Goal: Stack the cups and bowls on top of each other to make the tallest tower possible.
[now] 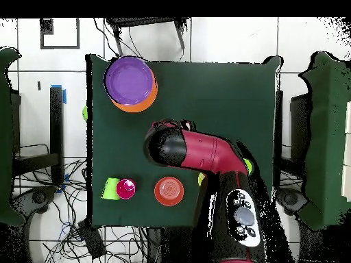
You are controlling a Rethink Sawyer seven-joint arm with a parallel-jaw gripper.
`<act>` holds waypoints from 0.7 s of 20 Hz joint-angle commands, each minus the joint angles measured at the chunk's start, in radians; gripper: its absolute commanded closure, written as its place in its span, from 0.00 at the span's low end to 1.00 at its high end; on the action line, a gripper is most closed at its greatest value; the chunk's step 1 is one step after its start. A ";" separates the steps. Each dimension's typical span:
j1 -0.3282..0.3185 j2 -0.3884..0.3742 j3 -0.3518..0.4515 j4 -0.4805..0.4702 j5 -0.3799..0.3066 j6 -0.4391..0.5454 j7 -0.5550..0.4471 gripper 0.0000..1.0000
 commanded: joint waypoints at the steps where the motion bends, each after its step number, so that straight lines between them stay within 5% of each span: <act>1: -0.017 -0.046 0.011 0.094 -0.095 -0.170 0.126 0.00; 7: 0.008 -0.061 -0.036 0.263 -0.021 -0.242 0.277 0.00; 14: 0.001 -0.062 -0.040 0.338 0.042 -0.247 0.345 0.00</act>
